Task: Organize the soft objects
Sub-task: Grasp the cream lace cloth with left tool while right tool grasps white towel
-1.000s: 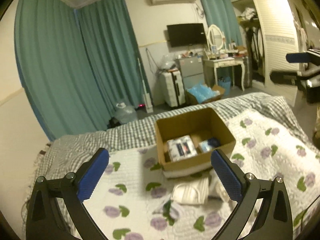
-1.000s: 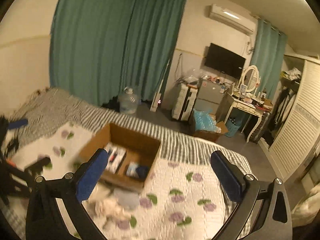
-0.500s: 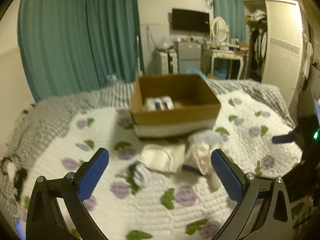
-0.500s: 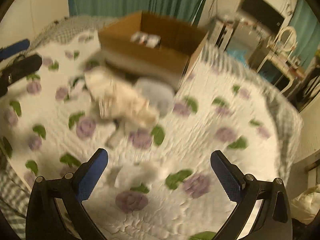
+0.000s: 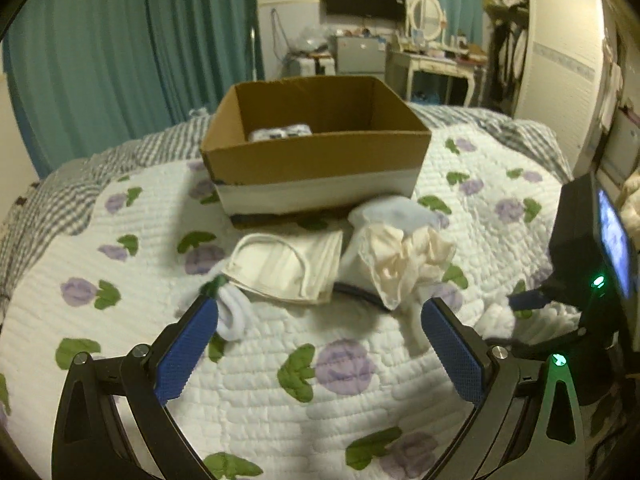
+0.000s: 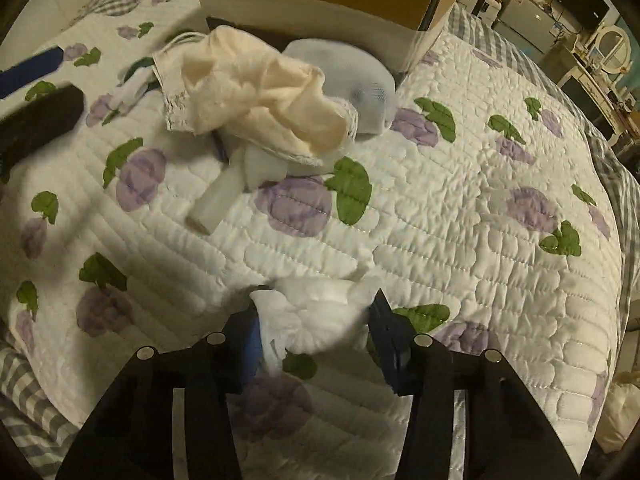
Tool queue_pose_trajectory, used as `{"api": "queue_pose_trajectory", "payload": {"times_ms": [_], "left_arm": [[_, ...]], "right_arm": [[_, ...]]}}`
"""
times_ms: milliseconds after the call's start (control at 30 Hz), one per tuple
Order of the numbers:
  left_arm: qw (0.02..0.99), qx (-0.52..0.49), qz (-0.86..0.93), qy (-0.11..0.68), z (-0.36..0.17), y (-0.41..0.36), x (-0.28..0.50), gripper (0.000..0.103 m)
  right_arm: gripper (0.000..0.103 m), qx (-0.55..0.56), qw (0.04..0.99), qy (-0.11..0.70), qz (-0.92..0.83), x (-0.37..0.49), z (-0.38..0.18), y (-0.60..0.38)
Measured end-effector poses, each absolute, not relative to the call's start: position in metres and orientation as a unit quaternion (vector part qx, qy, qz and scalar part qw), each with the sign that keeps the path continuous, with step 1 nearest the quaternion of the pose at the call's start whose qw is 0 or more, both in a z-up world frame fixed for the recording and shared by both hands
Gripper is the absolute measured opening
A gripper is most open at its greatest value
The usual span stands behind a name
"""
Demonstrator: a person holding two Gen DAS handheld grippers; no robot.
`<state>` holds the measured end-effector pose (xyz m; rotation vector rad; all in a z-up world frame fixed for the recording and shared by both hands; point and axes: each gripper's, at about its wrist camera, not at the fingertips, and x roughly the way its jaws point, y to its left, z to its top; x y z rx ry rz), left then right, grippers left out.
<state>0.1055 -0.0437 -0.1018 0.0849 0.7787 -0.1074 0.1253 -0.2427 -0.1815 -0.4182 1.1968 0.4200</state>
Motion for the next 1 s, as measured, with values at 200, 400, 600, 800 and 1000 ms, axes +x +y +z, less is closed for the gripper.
{"api": "queue_pose_trajectory", "payload": {"times_ms": [200,400,600,800,1000], "left_arm": [[0.92,0.05,-0.067,0.384,-0.105,-0.055,0.113,0.102],[0.917,0.053,-0.079,0.387,-0.112,-0.069,0.134,0.101],[0.904,0.047,-0.096,0.413,-0.131,-0.082,0.16,0.079],[0.891,0.049,-0.127,0.433,-0.14,-0.086,0.174,0.031],[0.894,0.046,-0.14,0.424,-0.125,-0.076,0.165,0.021]], "right_arm": [[0.042,-0.172,0.824,0.498,0.211,0.122,-0.141,-0.252],[0.043,-0.173,0.846,0.463,0.202,0.14,-0.112,-0.26],[0.043,-0.173,0.853,0.45,0.2,0.162,-0.109,-0.263],[0.043,-0.164,0.854,0.45,0.202,0.175,-0.111,-0.267],[0.043,-0.165,0.86,0.441,0.195,0.173,-0.1,-0.269]]}}
